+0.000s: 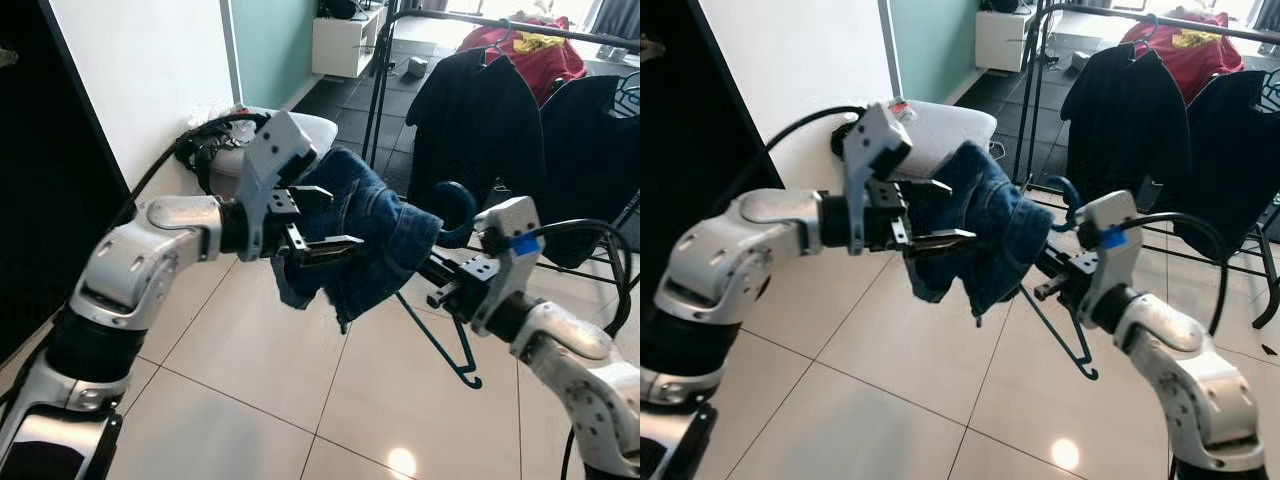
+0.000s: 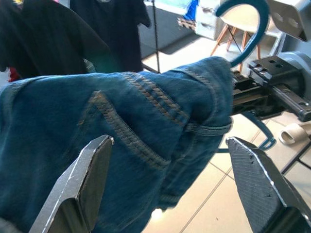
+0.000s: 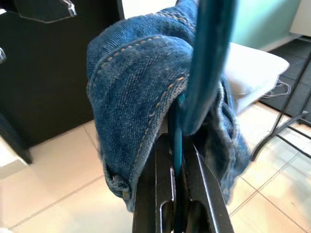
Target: Hang hanger
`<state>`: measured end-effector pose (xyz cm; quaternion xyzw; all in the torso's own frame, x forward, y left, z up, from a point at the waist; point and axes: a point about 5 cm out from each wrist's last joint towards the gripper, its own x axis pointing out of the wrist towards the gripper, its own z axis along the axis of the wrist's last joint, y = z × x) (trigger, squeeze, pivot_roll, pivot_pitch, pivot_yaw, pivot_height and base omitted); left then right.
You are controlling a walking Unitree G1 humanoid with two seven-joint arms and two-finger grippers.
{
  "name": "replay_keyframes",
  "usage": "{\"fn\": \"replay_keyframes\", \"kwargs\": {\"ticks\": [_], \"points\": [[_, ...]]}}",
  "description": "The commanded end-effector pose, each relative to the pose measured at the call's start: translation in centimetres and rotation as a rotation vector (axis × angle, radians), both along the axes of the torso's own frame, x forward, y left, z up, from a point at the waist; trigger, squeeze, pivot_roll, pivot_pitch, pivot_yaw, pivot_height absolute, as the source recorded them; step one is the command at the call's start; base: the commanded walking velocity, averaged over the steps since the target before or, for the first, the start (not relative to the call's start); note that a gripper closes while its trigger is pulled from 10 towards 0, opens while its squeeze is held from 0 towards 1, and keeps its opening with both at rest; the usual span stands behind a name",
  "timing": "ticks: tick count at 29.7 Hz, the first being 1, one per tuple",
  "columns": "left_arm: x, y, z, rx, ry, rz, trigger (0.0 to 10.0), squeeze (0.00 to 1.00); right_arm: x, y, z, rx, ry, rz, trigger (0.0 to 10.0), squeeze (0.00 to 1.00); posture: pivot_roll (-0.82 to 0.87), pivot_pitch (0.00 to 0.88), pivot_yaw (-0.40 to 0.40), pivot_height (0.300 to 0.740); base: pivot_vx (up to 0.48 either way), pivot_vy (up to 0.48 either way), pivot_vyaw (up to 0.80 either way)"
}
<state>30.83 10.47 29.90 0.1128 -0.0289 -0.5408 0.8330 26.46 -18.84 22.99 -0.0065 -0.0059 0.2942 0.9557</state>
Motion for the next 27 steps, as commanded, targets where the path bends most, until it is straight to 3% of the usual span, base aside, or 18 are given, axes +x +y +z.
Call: {"fn": "replay_keyframes", "kwargs": {"ticks": [1,2,6,13,27], "points": [[0.4,2.2,0.2,-0.02,-0.008,0.067,10.0,0.73,-0.8,-0.7,1.7,0.052,-0.059,0.046,10.0,0.0,-0.06,0.097,-0.006,0.74,0.0,0.0,0.0],[1.0,3.5,-0.4,-0.079,0.012,0.144,10.0,0.0,-1.4,-1.6,2.8,0.146,-0.063,0.127,10.0,0.0,-0.06,0.098,-0.006,0.74,0.0,0.0,0.0],[1.0,3.9,-1.2,-0.134,0.045,0.168,10.0,0.0,-2.1,-2.1,3.6,0.212,-0.066,0.209,10.0,0.0,-0.06,0.099,-0.006,0.74,0.0,0.0,0.0],[-1.0,3.7,-2.2,-0.223,0.123,0.06,10.0,0.0,-3.3,-3.3,3.9,0.281,-0.027,0.336,10.0,0.0,-0.06,0.098,-0.013,0.74,0.0,0.0,0.0],[-3.3,4.2,-2.8,-0.271,0.177,0.012,10.0,0.0,-3.7,-4.0,3.9,0.331,0.063,0.491,10.0,0.0,-0.04,0.101,-0.034,0.74,0.0,0.0,0.0]]}}
